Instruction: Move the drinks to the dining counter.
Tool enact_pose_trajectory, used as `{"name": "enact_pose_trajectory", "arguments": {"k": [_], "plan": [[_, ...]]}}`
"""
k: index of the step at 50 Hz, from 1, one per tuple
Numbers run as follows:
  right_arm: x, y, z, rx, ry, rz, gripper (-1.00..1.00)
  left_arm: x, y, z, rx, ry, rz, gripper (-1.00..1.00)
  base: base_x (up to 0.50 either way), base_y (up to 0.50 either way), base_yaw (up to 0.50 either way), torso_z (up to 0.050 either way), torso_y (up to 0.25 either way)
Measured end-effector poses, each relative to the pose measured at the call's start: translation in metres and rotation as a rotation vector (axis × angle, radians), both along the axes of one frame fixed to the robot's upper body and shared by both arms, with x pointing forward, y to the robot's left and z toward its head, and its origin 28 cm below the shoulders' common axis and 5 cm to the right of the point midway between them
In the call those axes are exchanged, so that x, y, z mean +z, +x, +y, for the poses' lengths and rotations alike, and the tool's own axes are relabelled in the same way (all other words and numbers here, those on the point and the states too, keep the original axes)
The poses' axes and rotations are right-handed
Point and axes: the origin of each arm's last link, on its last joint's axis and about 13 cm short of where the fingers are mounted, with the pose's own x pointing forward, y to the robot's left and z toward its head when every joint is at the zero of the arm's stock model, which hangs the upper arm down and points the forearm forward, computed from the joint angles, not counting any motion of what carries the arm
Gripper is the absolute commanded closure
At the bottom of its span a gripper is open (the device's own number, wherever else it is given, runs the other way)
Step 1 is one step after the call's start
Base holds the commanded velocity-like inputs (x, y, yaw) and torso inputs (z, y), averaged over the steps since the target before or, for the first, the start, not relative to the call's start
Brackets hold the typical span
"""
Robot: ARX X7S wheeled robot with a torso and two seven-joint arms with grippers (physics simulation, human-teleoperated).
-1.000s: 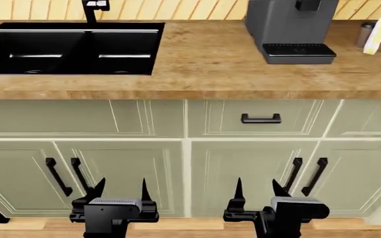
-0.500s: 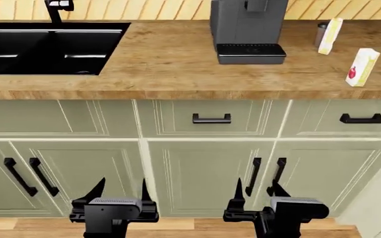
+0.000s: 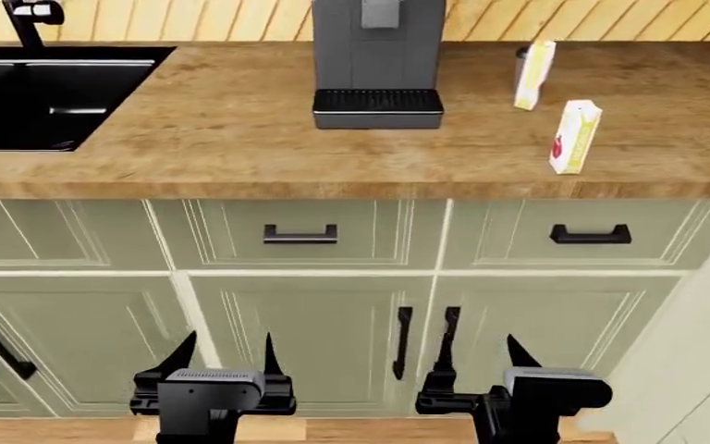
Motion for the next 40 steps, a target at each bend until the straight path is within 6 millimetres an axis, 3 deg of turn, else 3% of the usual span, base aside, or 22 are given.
{"name": "enact_pose_trajectory", "arguments": {"k": [32, 40], "plan": [[0.0001, -0.0003, 0.0004, 0.001, -0.005, -0.003, -1.0, 0.0, -0.0003, 0.0, 0.0, 0.002, -0.001, -1.0, 0.13, -0.5, 0.0, 0.0, 0.0], [0.0086, -0.0021, -0.0019, -0.007, 0.007, -0.029, -1.0, 0.0043, -0.0024, 0.0011, 0.0, 0.002, -0.001, -1.0, 0.01, -0.01, 0.0, 0.0, 0.0]]}}
